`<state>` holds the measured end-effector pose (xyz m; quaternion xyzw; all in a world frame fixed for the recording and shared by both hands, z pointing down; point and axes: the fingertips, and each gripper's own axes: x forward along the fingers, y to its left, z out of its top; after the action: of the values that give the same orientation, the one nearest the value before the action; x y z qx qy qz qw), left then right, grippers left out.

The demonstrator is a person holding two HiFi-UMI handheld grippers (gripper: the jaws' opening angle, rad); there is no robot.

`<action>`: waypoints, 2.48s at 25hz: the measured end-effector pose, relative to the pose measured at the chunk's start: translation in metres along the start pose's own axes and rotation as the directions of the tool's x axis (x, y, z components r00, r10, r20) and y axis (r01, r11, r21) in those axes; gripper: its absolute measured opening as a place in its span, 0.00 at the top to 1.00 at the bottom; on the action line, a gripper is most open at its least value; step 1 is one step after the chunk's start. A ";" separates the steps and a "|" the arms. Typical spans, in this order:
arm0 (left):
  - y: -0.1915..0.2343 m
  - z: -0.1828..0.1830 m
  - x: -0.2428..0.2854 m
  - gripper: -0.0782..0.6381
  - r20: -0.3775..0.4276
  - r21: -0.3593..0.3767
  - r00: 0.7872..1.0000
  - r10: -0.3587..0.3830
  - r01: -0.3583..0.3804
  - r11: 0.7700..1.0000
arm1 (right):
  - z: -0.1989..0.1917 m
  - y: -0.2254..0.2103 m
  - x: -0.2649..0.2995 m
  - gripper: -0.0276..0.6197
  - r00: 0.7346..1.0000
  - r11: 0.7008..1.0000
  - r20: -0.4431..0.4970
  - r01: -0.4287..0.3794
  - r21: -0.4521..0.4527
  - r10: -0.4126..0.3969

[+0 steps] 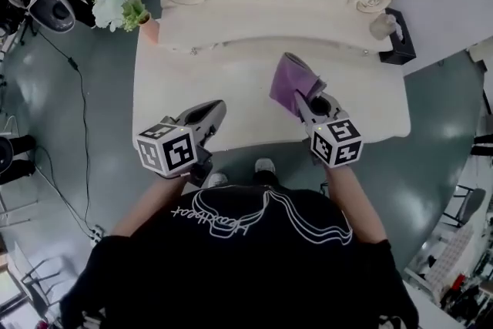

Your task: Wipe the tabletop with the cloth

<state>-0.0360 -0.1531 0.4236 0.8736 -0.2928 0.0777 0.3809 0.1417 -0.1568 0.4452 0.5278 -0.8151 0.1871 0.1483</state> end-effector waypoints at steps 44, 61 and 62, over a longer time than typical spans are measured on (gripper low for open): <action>0.177 -0.046 -0.259 0.88 0.159 -0.225 0.961 0.224 -0.186 0.956 | -0.085 0.355 0.216 0.89 0.919 0.879 -0.330 -0.330 -0.343 0.216; 0.166 -0.030 -0.236 0.88 0.148 -0.168 0.969 0.199 -0.174 0.970 | -0.087 0.326 0.201 0.89 0.920 0.886 -0.339 -0.315 -0.340 0.198; 0.165 -0.030 -0.234 0.88 0.147 -0.166 0.969 0.198 -0.173 0.971 | -0.087 0.322 0.199 0.89 0.921 0.888 -0.337 -0.310 -0.339 0.194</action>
<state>-0.3189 -0.1142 0.4627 0.8140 -0.4088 0.0189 0.4122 -0.2290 -0.1567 0.5622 0.3429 -0.8667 0.1173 0.3428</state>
